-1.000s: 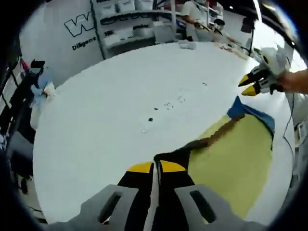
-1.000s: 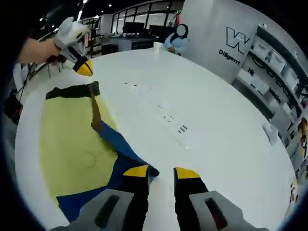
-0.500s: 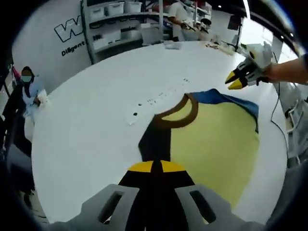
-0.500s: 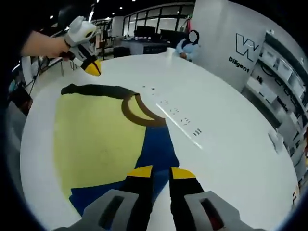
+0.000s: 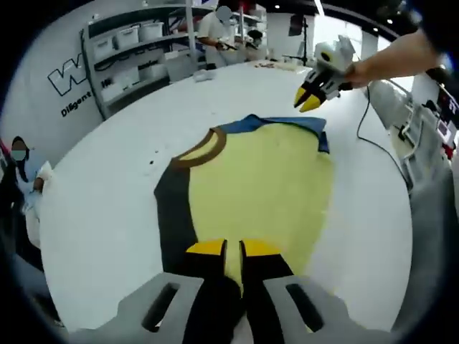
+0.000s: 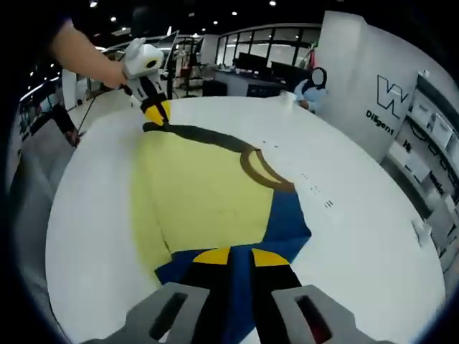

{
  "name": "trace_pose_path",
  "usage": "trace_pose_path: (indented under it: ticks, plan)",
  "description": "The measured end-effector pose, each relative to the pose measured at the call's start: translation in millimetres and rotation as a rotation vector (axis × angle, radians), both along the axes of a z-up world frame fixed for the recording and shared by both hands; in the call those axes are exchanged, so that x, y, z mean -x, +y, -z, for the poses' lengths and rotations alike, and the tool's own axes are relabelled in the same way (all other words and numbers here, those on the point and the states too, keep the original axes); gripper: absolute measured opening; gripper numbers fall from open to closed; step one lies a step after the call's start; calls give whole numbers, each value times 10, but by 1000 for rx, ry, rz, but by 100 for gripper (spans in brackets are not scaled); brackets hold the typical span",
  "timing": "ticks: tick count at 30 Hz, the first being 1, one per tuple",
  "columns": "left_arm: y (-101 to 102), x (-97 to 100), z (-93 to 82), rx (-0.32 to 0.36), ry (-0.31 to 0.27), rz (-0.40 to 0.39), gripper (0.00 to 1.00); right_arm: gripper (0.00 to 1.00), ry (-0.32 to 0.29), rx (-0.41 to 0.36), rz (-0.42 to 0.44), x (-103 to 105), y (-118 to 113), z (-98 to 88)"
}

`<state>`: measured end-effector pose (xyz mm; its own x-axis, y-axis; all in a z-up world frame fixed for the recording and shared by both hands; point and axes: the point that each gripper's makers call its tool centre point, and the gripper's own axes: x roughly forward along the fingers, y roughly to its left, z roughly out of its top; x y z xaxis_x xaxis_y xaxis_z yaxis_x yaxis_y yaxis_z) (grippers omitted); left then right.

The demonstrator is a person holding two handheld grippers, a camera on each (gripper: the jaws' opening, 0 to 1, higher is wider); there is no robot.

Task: Fold the garment on the visible template until the final outline fits inside the template.

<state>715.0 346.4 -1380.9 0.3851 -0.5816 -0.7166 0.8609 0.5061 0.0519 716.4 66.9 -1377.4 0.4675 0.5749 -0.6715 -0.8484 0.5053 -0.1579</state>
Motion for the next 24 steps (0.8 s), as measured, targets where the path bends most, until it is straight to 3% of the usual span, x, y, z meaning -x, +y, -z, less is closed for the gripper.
trace_pose_path:
  ticks: [3,9,16,24]
  plan:
    - [31,137,3,-9,-35,51,13,3,9,9,-35,213,23,55]
    - [110,379,151,-48,-22,107,15,6,33,-5,-52,571,41,184]
    - [242,491,312,-97,-3,118,16,7,61,5,-49,766,19,321]
    - [300,564,422,-149,-6,161,15,5,99,26,-38,844,-43,499]
